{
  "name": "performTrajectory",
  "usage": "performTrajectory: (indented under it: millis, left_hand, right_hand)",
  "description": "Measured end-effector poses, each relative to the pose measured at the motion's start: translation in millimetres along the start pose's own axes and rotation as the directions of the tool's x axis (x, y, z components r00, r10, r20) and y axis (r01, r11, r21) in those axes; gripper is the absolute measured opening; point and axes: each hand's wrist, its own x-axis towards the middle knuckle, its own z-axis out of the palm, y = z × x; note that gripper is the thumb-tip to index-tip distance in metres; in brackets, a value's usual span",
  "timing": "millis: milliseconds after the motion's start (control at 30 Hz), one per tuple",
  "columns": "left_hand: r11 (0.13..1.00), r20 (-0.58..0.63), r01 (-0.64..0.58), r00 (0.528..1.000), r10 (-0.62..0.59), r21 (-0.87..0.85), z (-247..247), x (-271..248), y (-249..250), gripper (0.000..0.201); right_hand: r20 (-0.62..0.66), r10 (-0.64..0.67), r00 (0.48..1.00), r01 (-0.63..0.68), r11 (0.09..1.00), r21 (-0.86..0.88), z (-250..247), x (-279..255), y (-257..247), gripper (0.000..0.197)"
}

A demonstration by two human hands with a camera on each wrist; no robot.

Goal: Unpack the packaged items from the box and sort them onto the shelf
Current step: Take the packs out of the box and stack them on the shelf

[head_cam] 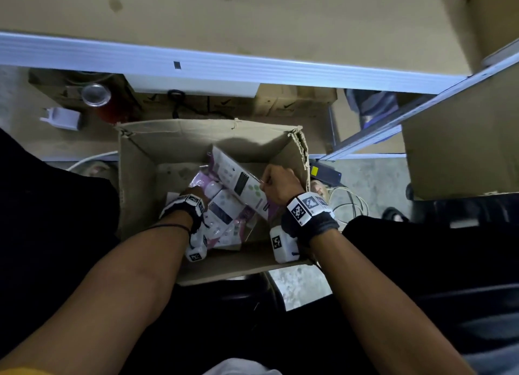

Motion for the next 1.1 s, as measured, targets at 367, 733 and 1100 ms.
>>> performTrajectory:
  millis: [367, 733, 1100]
  left_hand:
    - [0.974, -0.037, -0.196, 0.981, 0.193, -0.117, -14, -9, 4, 0.024]
    - [0.967, 0.206, -0.232, 0.956, 0.208, 0.104, 3, -17, -6, 0.037]
    - [0.946, 0.192, -0.257, 0.956, 0.219, 0.196, 8, -21, -5, 0.037]
  right_hand:
    - [-0.007, 0.027, 1.000, -0.027, 0.999, 0.046, 2, 0, -10, 0.010]
    - [0.000, 0.060, 0.998, -0.060, 0.998, 0.018, 4, -2, -12, 0.010]
    - [0.009, 0.074, 0.997, -0.074, 0.997, 0.012, 7, -1, -13, 0.011]
